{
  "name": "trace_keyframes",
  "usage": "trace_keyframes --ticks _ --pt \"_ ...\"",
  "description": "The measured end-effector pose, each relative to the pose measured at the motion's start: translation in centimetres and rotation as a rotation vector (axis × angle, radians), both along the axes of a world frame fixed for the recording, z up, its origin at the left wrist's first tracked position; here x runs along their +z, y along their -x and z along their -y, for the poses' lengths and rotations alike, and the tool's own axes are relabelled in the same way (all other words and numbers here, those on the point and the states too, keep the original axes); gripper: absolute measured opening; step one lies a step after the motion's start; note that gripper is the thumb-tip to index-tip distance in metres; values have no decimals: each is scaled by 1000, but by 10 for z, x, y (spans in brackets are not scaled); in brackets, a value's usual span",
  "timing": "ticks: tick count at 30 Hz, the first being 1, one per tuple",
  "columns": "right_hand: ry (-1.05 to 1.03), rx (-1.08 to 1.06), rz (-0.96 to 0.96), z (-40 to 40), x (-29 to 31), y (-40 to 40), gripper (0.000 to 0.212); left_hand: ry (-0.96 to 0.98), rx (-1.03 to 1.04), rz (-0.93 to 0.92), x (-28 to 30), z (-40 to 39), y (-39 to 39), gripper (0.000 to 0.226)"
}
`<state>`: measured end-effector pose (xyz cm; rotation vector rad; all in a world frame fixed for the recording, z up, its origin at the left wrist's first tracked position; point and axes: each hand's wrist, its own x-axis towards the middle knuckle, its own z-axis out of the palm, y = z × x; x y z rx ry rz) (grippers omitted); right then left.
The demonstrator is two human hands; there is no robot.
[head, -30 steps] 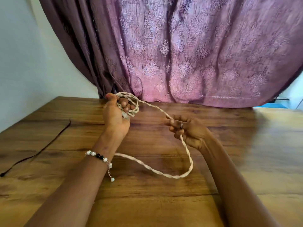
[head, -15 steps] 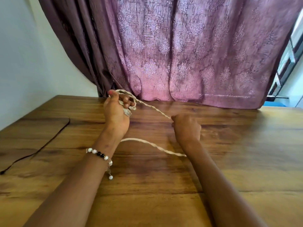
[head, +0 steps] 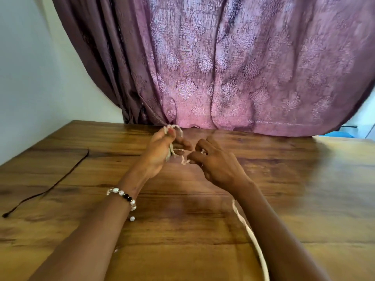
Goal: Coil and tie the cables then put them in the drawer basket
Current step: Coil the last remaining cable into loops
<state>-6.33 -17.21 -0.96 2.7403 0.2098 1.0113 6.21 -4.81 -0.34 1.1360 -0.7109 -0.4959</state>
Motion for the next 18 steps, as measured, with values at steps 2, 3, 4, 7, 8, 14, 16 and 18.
trace_keyframes --ticks 2,3,4,7,8,14,16,18 --pt "-132 76 74 -2 0 -5 26 -89 -39 25 -2 1 9 22" --pt "-216 110 108 1 0 -7 26 -133 -70 62 -3 2 13 22" --pt "-300 131 146 4 0 -7 24 -170 -115 99 -5 3 16 25" --pt "-484 109 294 15 1 -5 13 -185 -279 75 -10 7 16 37" --pt "-541 96 327 19 1 -4 11 -168 -348 28 -10 7 14 41" --pt "-1157 84 199 17 -5 -9 20 -69 -477 -197 -5 6 17 44" --pt "-1334 109 134 12 -8 -11 31 -33 -452 -256 -4 5 16 40" --pt "-1335 177 79 10 -9 -14 22 -4 -436 -316 -4 3 10 38"
